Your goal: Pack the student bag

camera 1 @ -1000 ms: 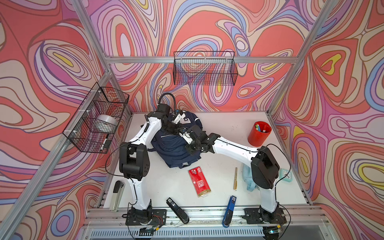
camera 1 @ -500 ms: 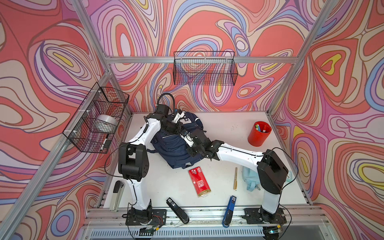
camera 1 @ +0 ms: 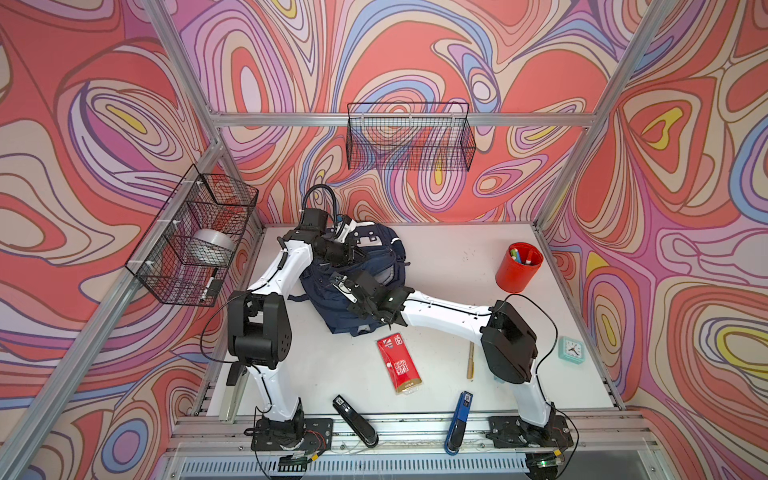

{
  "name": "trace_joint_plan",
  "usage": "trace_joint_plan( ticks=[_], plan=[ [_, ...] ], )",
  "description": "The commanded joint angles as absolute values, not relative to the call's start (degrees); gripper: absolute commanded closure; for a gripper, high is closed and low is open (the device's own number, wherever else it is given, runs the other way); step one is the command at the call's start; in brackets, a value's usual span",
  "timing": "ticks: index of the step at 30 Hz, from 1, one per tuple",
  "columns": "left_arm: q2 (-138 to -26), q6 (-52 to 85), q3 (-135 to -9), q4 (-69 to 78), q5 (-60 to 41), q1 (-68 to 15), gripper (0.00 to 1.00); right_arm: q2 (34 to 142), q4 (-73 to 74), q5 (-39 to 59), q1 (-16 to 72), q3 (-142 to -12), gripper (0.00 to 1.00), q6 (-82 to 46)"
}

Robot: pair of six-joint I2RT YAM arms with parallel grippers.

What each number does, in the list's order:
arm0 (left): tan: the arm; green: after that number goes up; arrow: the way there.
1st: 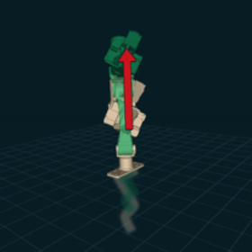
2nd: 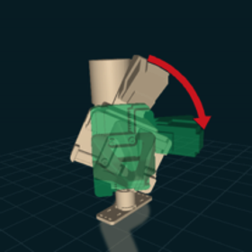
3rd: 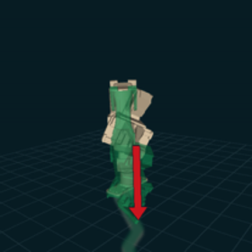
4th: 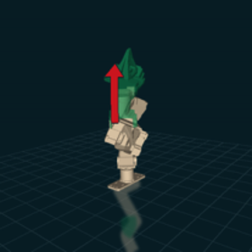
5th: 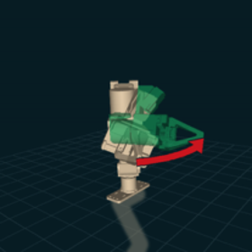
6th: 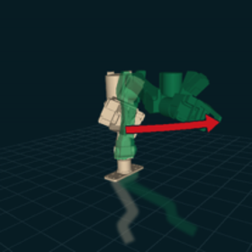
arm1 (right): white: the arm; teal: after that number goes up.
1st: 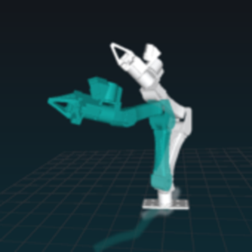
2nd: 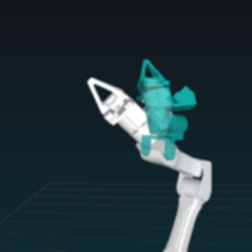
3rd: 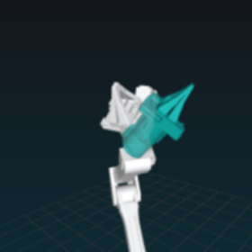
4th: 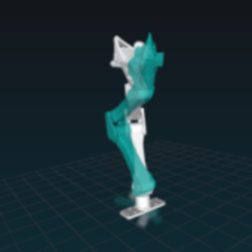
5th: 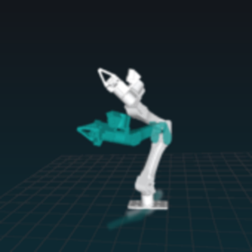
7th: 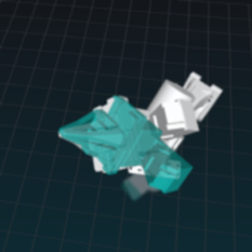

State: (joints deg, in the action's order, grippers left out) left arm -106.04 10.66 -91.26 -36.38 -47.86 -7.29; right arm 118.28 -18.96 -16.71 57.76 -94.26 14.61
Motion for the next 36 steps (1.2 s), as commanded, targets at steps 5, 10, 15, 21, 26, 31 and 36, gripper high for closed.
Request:
trace_joint_plan(
  ticks=[5,10,15,21,26,31,36],
  plan=[
    [-100.3,19.3,-92.8,-25.2,-44.1,-9.6,1.00,110.8,-25.0,-0.9,51.8,-87.1,1.00,21.4],
    [-101.5,21.2,-96.9,-33.6,-35.5,-11.1,1.00,110.3,-27.2,1.7,45.8,-88.6,1.00,27.1],
    [-103.6,27.2,-96.4,-31.7,-36.0,-11.2,1.00,113.4,-31.4,2.0,48.0,-93.6,1.00,23.0],
    [-102.4,34.1,-93.4,-26.9,-31.1,-12.3,1.00,114.2,-29.1,-4.1,59.2,-94.8,1.00,14.5],
    [-102.1,41.1,-92.7,-22.9,-33.7,-11.9,1.00,121.9,-32.3,-4.8,63.3,-104.2,1.00,8.6],
    [-101.6,44.4,-92.7,-20.8,-35.5,-11.3,1.00,122.2,-30.2,-9.2,62.6,-100.1,1.00,10.1],
    [-100.7,52.8,-89.3,-11.0,-37.4,-11.5,1.00,126.4,-29.1,-3.4,64.8,-108.7,1.00,6.8]
  ],
)
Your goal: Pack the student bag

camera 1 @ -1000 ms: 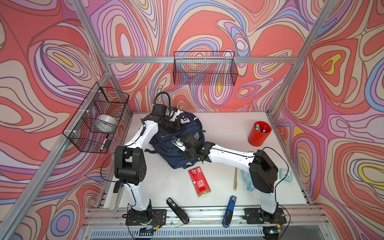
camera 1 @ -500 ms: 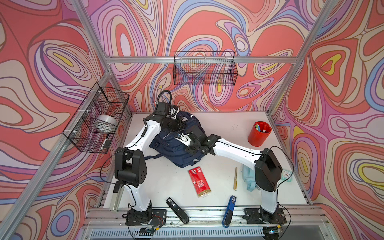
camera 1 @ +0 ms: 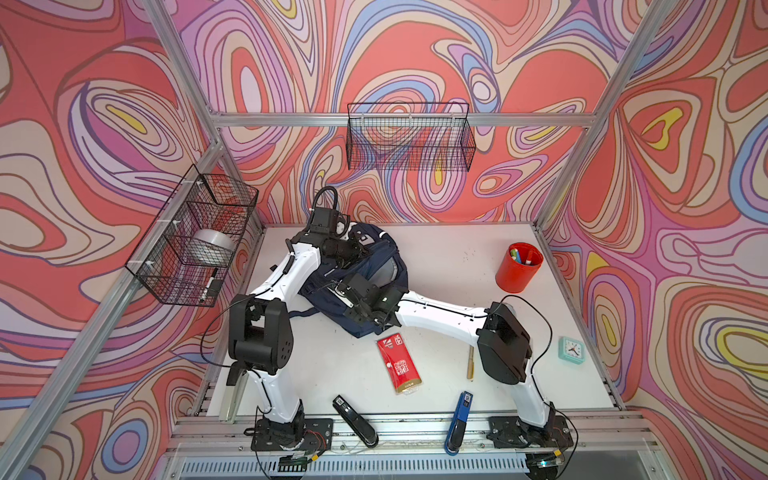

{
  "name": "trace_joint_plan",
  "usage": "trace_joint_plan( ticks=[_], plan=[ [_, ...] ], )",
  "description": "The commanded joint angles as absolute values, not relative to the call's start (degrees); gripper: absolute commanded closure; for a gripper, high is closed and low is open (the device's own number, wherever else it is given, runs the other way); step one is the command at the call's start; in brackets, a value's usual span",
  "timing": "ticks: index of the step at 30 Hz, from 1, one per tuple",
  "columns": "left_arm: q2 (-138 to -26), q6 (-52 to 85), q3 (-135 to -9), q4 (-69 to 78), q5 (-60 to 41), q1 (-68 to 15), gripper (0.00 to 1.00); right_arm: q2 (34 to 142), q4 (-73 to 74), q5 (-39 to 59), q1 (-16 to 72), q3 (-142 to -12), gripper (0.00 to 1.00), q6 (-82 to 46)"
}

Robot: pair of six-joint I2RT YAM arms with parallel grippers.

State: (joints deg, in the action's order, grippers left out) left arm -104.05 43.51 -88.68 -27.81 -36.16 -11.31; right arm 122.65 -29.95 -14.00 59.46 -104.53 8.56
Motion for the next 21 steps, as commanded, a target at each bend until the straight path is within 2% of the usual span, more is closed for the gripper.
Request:
trace_joint_plan(
  ticks=[1,3,7,10,13,21],
  plan=[
    [-100.5,53.8,-89.0,-10.0,-37.2,-11.5,1.00,127.8,-28.3,-3.3,65.5,-110.7,1.00,5.9],
    [-99.7,54.9,-89.0,-9.5,-36.1,-11.5,1.00,130.3,-26.0,-3.4,66.3,-113.2,1.00,3.3],
    [-98.3,57.7,-87.9,-7.1,-34.7,-11.5,1.00,135.6,-22.3,-10.4,67.1,-116.8,1.00,-0.6],
    [-97.9,58.8,-87.3,-5.5,-34.5,-11.4,1.00,136.0,-17.0,-15.1,67.8,-114.8,1.00,1.0],
    [-97.8,57.8,-87.4,-6.8,-34.2,-11.0,1.00,134.7,-17.7,-18.2,67.9,-111.9,1.00,3.1],
    [-97.4,53.9,-85.8,-9.2,-31.8,-10.7,1.00,128.5,-20.1,-14.3,67.6,-102.8,1.00,5.7]
  ],
)
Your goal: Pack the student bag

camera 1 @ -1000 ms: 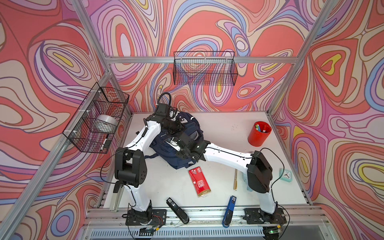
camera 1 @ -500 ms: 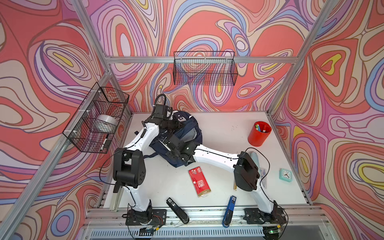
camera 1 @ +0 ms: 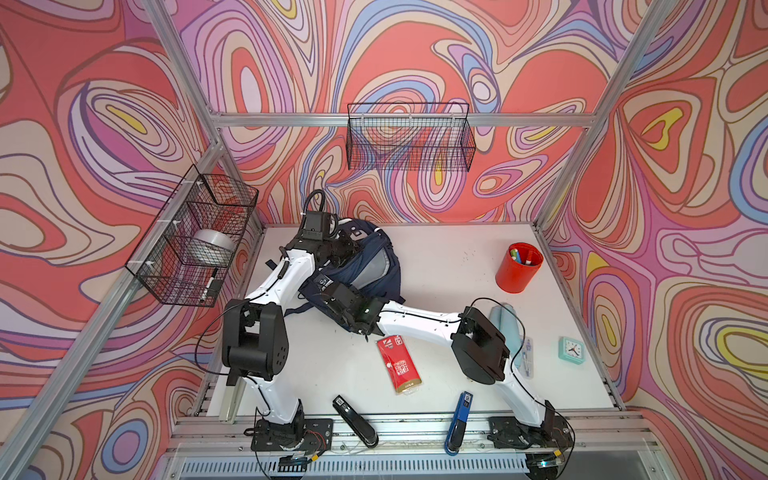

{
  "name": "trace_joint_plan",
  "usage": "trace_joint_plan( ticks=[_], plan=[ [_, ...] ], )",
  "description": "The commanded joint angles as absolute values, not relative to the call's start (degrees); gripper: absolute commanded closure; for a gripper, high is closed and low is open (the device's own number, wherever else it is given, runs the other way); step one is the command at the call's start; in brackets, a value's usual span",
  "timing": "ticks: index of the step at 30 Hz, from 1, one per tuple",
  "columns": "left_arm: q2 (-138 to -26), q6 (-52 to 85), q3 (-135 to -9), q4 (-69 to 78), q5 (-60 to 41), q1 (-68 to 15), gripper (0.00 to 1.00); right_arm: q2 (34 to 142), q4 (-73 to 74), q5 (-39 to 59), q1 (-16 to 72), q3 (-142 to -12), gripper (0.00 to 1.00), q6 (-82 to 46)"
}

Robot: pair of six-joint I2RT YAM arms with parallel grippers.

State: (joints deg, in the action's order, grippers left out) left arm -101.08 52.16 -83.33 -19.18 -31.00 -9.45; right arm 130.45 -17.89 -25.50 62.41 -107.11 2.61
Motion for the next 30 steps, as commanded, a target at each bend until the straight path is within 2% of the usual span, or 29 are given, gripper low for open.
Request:
trace_joint_plan(
  ticks=[1,4,8,10,15,22,24,25,27,30],
  plan=[
    [-97.4,51.1,-86.9,-12.5,-29.9,-10.7,1.00,126.8,-20.1,-14.1,67.5,-100.5,1.00,6.9],
    [-97.5,46.8,-87.8,-17.9,-27.1,-10.5,1.00,121.4,-21.1,-15.0,66.5,-93.6,1.00,9.0],
    [-96.9,50.4,-85.1,-15.6,-28.0,-10.7,1.00,117.7,-24.0,-14.6,65.5,-90.4,1.00,7.3],
    [-96.5,53.4,-84.3,-11.9,-28.3,-11.1,1.00,119.2,-25.6,-12.9,66.4,-93.6,1.00,4.5],
    [-95.0,56.3,-84.1,-10.0,-25.2,-11.7,1.00,124.9,-24.1,-16.7,71.0,-101.9,1.00,1.7],
    [-94.5,60.6,-82.3,-5.5,-26.1,-12.0,1.00,131.6,-29.1,-18.8,72.4,-114.0,1.00,-1.7],
    [-95.1,64.0,-80.9,-1.5,-27.6,-12.0,1.00,133.3,-29.5,-17.2,72.7,-118.1,0.89,-2.3],
    [-95.4,64.6,-80.8,-0.8,-27.9,-12.0,1.00,134.1,-30.6,-19.2,73.0,-119.6,0.88,-2.6],
    [-95.0,64.2,-80.9,-1.3,-26.6,-12.1,1.00,134.4,-31.0,-19.7,73.0,-118.9,0.95,-3.3],
    [-93.8,64.5,-79.8,-0.3,-24.5,-12.1,1.00,135.4,-29.6,-21.0,73.1,-119.3,0.99,-8.0]
  ],
)
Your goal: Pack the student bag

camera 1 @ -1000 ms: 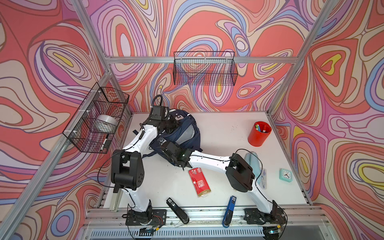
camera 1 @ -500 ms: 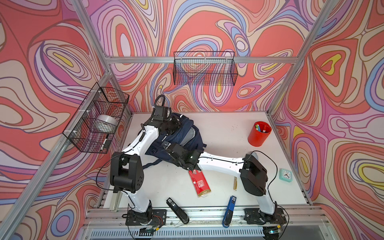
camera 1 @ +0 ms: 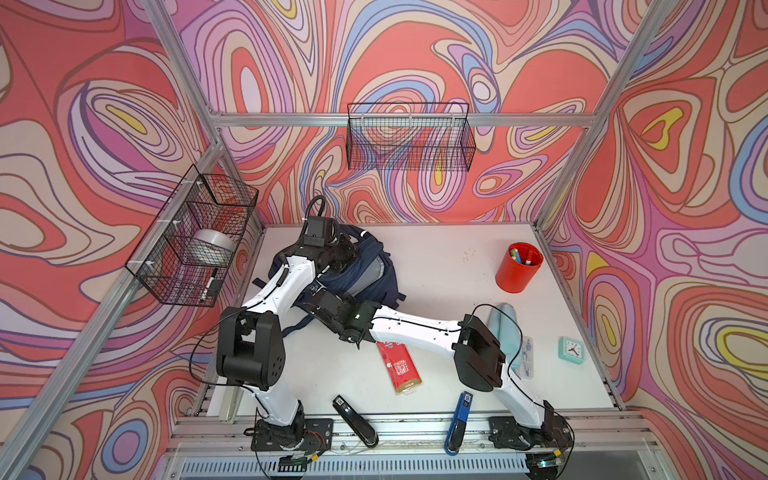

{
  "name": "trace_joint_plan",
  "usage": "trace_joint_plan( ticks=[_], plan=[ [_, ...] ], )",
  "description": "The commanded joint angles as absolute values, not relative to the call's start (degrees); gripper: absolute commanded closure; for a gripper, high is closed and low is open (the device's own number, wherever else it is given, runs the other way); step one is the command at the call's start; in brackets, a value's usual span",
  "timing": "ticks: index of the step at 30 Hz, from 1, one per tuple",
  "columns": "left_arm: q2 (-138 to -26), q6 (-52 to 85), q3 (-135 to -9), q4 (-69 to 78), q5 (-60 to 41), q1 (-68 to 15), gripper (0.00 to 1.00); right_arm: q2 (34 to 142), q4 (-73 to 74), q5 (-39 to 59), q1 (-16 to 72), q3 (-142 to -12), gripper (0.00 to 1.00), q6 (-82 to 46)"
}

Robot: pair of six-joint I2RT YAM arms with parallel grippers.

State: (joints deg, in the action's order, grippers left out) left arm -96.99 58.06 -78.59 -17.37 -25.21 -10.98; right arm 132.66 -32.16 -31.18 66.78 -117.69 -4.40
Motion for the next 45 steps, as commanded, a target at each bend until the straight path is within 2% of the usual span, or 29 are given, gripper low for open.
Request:
trace_joint_plan(
  ticks=[1,4,13,18,21,22,23,24,25,27,32,33,37,39,42,44,45],
  plan=[
    [-93.8,65.3,-79.4,0.6,-24.3,-12.1,1.00,136.4,-30.7,-20.1,73.1,-121.6,1.00,-9.8],
    [-94.3,67.7,-78.2,3.6,-24.9,-12.2,1.00,137.0,-25.8,-17.2,74.0,-121.6,1.00,-11.3],
    [-93.0,70.4,-76.3,6.6,-23.8,-12.3,1.00,143.2,-22.5,-22.6,75.1,-130.5,1.00,-11.1],
    [-93.0,70.4,-76.5,6.3,-24.4,-12.1,1.00,145.4,-19.6,-27.0,75.2,-129.9,1.00,-6.8],
    [-93.1,69.4,-76.5,5.9,-26.2,-11.7,1.00,140.3,-17.6,-26.4,75.2,-123.1,0.99,-6.5],
    [-93.0,68.5,-76.5,5.2,-26.3,-11.7,1.00,137.5,-15.0,-25.6,75.2,-118.8,0.90,-6.5],
    [-92.7,67.0,-76.5,4.5,-26.8,-11.6,1.00,135.3,-13.4,-24.0,75.1,-115.8,0.70,-6.3],
    [-92.7,65.7,-76.7,3.4,-27.5,-11.6,1.00,133.7,-12.9,-23.0,75.1,-114.1,0.59,-6.1],
    [-92.9,63.9,-76.9,2.5,-28.7,-11.4,1.00,132.0,-13.4,-22.8,75.1,-112.7,0.55,-6.0],
    [-94.0,60.4,-77.1,2.1,-33.9,-10.8,1.00,129.0,-14.4,-22.3,75.1,-109.8,0.50,-6.9],
    [-98.0,55.7,-74.5,4.0,-43.8,-9.7,1.00,120.4,-13.7,-21.0,75.1,-99.7,0.47,-9.0],
    [-99.1,55.9,-73.8,5.0,-44.9,-9.7,1.00,118.7,-13.9,-21.6,75.0,-98.1,0.43,-10.4],
    [-102.2,59.5,-71.1,12.6,-49.1,-9.8,1.00,112.0,-15.1,-21.8,74.0,-92.1,0.42,-12.8],
    [-102.7,57.0,-72.0,8.9,-49.4,-10.0,1.00,108.4,-17.7,-21.8,72.3,-89.5,0.37,-14.9],
    [-102.5,44.7,-76.2,-6.6,-45.9,-11.3,1.00,101.0,-21.0,-18.4,66.7,-83.2,0.33,-21.1],
    [-102.7,36.1,-80.0,-18.3,-41.1,-12.5,1.00,95.1,-23.7,-16.1,61.6,-78.1,0.03,-26.4],
    [-102.6,34.2,-80.5,-20.9,-39.4,-12.7,1.00,92.5,-25.7,-14.4,58.6,-75.7,0.02,-28.3]
  ],
)
